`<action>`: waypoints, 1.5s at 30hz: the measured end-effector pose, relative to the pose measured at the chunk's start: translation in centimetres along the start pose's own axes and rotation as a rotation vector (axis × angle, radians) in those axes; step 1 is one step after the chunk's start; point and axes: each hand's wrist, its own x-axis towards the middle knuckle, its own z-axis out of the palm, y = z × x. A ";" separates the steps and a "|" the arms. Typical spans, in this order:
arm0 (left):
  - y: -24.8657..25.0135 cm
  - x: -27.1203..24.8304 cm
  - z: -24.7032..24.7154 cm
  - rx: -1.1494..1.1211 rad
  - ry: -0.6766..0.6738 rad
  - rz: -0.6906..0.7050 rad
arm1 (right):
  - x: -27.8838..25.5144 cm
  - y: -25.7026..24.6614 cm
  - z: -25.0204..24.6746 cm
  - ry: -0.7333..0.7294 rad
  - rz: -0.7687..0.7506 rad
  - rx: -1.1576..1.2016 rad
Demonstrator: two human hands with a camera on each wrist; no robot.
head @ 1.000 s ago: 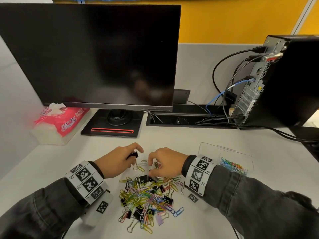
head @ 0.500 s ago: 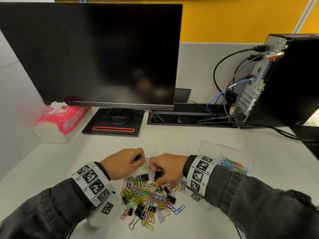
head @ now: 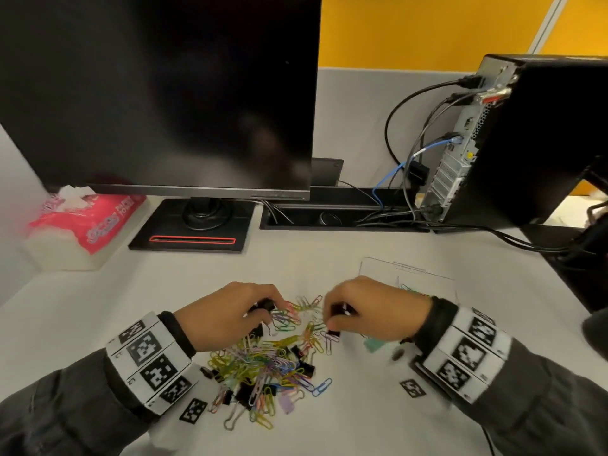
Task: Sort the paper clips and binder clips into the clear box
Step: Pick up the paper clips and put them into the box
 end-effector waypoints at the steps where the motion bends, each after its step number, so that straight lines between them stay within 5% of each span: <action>1: 0.9 0.1 0.4 -0.001 -0.021 0.029 | -1.3 0.7 0.3 -0.038 0.048 -0.032; 5: 4.7 1.3 2.3 0.033 -0.048 0.063 | -5.7 3.3 1.2 -0.089 0.199 -0.098; 13: 9.8 6.2 6.7 0.112 -0.237 0.144 | -9.5 5.3 3.1 0.045 0.368 -0.079; 21: 11.1 7.3 6.9 0.042 -0.042 0.154 | -9.6 5.4 3.4 0.143 0.467 -0.072; 25: 8.4 5.4 3.5 0.081 0.043 0.045 | -10.1 3.9 2.9 0.154 0.486 -0.157; 31: 3.2 0.4 -0.4 0.186 0.094 -0.179 | -8.4 0.0 3.0 0.180 0.233 -0.112; 36: 2.0 -2.4 0.4 0.207 -0.059 -0.237 | -3.5 -1.8 4.6 0.062 0.044 -0.095; 45: 1.4 -5.0 3.4 0.355 -0.158 -0.240 | 1.1 -3.2 6.1 -0.007 0.029 -0.246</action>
